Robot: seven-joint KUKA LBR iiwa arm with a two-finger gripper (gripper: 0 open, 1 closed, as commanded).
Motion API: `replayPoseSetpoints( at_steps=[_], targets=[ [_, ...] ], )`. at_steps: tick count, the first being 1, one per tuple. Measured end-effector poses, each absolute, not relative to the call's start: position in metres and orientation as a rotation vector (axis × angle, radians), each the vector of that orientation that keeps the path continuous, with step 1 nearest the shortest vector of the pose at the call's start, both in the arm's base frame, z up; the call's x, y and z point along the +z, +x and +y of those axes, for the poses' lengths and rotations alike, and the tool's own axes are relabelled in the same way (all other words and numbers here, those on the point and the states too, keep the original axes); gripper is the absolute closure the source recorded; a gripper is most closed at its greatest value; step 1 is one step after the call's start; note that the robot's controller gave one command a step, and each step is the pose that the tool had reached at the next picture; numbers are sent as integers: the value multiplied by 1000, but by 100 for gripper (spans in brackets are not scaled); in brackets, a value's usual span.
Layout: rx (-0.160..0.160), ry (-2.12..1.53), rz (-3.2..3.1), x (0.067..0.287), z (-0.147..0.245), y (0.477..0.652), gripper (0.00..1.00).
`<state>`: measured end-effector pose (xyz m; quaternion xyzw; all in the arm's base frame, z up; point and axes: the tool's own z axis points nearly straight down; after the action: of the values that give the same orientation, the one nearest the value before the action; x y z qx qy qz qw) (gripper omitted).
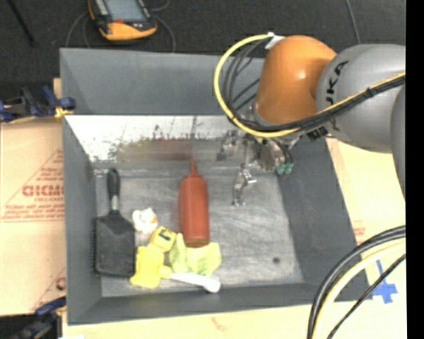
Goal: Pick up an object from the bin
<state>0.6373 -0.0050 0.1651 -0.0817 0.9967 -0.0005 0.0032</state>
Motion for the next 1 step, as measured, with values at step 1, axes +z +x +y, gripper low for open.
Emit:
replayPoseSetpoints(
  at_steps=[1],
  targets=[
    [-2, -795, 3034, 183, -3, 626, 0]
  ],
)
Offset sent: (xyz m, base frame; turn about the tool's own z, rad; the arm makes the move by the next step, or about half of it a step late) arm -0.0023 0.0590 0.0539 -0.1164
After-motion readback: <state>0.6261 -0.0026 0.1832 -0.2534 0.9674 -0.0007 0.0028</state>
